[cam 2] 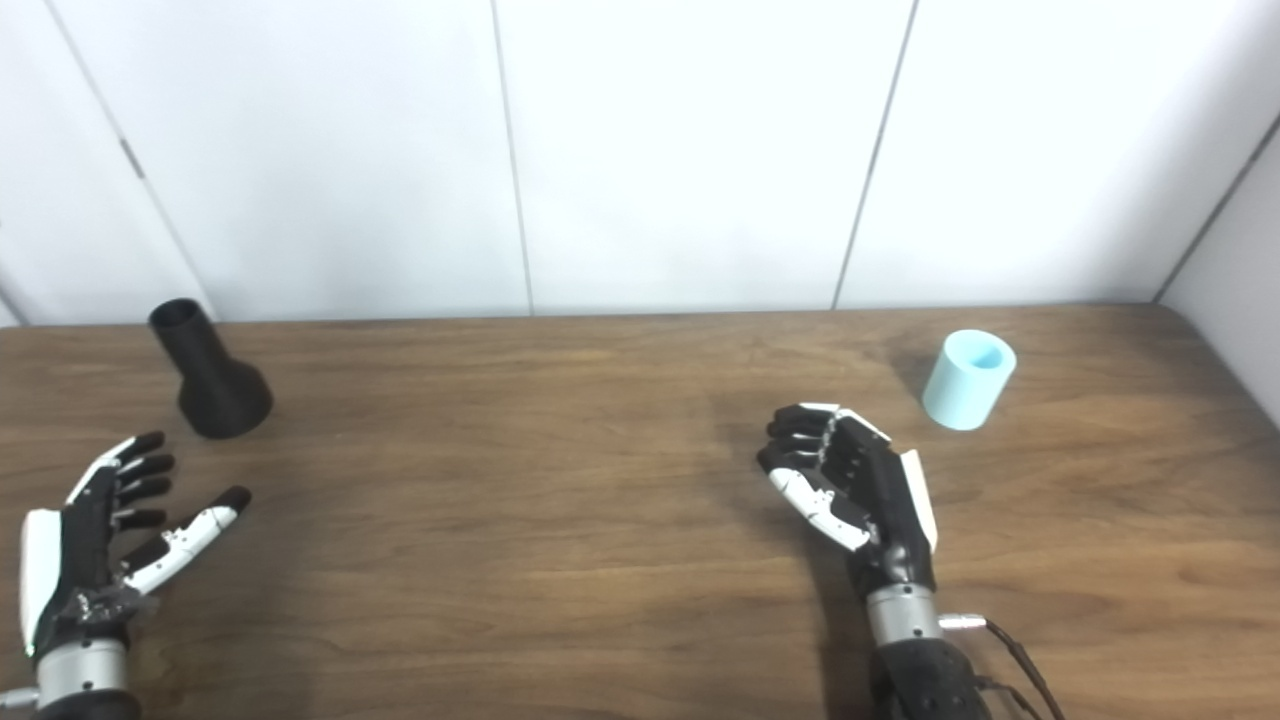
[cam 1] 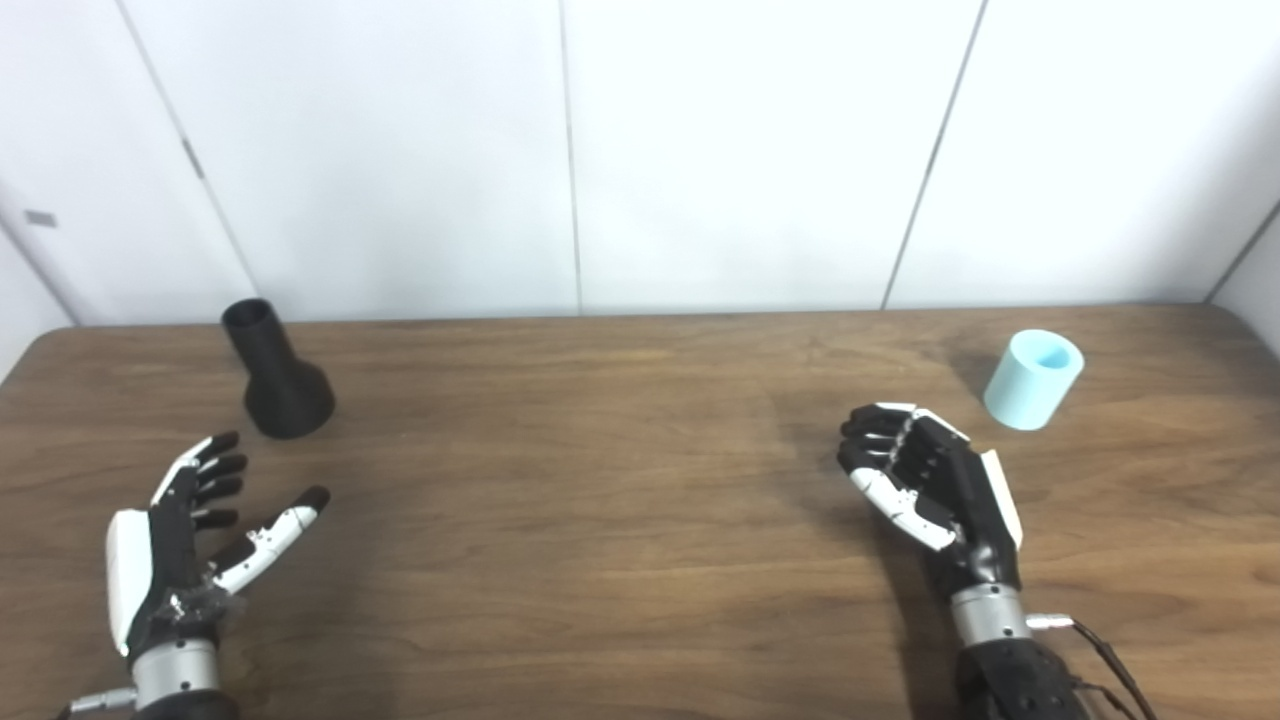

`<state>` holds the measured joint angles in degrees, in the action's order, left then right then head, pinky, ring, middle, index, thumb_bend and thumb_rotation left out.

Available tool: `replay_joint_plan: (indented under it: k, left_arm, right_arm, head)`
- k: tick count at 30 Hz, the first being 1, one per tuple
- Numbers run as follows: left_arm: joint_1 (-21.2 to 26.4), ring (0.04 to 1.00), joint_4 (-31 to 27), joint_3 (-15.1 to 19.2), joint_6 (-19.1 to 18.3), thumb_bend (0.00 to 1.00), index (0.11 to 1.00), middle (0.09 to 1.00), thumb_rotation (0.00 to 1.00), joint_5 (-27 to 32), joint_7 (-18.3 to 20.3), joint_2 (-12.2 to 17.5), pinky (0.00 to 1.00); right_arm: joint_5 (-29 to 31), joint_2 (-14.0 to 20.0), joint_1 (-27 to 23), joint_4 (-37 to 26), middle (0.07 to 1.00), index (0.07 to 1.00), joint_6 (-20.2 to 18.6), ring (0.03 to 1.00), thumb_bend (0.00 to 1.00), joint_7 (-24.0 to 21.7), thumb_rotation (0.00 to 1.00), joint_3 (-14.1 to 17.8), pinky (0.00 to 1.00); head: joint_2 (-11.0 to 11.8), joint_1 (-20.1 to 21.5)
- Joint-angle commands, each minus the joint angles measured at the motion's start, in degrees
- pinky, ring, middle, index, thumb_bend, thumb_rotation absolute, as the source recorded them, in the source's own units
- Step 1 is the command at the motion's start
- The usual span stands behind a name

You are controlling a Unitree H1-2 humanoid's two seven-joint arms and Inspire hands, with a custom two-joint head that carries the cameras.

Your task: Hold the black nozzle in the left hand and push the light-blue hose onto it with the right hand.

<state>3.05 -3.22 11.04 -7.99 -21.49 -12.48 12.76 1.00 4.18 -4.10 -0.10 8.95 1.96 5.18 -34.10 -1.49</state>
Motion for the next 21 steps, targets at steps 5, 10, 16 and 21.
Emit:
replay_joint_plan:
  k: [5, 10, 16, 21]
  left_arm:
    - [2.81, 0.833, 2.07, -1.38, -2.28, 0.96, 0.887, 0.859, 0.38, -1.42, 1.61, 3.96, 0.73]
    - [5.20, 0.879, 8.16, -1.17, -0.48, 1.00, 0.928, 0.911, 0.43, -0.29, 0.61, 5.15, 0.79]
    - [6.90, 0.866, 10.92, -0.95, -1.07, 1.00, 0.925, 0.912, 0.44, -0.42, -1.76, 4.79, 0.76]
    - [7.76, 0.844, 12.43, -1.61, -2.21, 1.00, 0.912, 0.900, 0.45, -1.10, -2.74, 4.73, 0.73]
  right_arm:
    - [1.51, 1.67, -1.22, -1.53, 0.593, 0.573, 1.51, 0.563, 0.30, -0.97, 0.17, 0.79, 0.47]
    - [3.95, 3.04, -1.14, -0.17, 0.603, 0.586, 1.84, 0.578, 0.29, -2.08, 0.07, 2.07, 0.50]
    - [4.84, 4.34, -1.66, 2.02, 0.592, 0.584, 3.70, 0.572, 0.28, -2.55, 0.05, 3.03, 0.50]
    - [5.92, 5.47, -1.99, 2.61, 0.602, 0.591, 3.68, 0.580, 0.25, -3.35, 0.00, 3.75, 0.50]
  head:
    - [0.67, -3.64]
    - [1.35, -8.04]
    - [1.74, -12.77]
    - [2.30, -16.62]
